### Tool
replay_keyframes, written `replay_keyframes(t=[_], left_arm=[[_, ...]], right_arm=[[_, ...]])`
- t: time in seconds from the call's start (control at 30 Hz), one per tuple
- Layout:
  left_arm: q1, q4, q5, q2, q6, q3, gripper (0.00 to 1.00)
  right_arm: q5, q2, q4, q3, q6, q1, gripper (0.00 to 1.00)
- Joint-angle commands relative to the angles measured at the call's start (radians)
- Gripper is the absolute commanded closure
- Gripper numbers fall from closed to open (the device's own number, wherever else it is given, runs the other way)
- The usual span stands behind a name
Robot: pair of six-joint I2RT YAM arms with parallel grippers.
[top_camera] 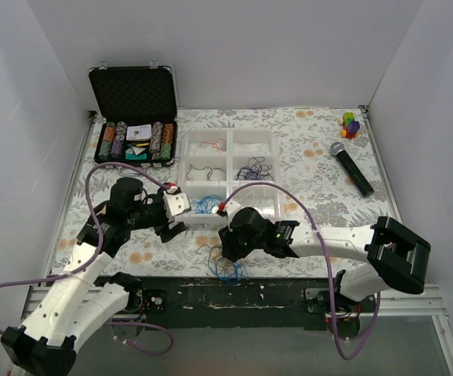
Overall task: Untangle the cables
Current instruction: Untie the cable.
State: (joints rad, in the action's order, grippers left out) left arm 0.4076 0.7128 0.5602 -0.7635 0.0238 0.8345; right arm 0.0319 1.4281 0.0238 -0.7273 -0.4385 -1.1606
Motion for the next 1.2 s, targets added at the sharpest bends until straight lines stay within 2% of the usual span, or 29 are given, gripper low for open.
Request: replay_keyframes(t=[0.0,0.17,0.37,0.67,0.87,1.17], left_arm=[[-0.004,0.002,0.099,0.018,0.027,-0.075,0.28],[-0.001,-0.081,0.216,0.003,0.002,-0.162,0.29],[0.059,-0.216,0.228,-0.117,-0.016,-0.219,0.29],[0.214,-0.398,0.142,-0.241,-0.116,-0.279,0.29],[0.254,-0.466,0.118,-0.269,-0.142,-0.336,0.3],[0.26,-0.622,0.035,-0.312,-0.154,-0.436,0.35]], right_arm=[[0.048,-0.053,-0.038,-0.014,0.001,-0.002,0.52],[0.086,-0.115,-0.039,0.028,-0.012,0.012,0.52],[0.1,-0.106,-0.059,0.075,-0.039,0.021,0.52],[0.083,-0.029,-0.093,0.083,-0.054,0.027,0.55],[0.091,0.009,-0.099,0.072,-0.052,0.027,0.56],[0.099,0.026,-0.12,0.077,-0.066,0.013,0.68]])
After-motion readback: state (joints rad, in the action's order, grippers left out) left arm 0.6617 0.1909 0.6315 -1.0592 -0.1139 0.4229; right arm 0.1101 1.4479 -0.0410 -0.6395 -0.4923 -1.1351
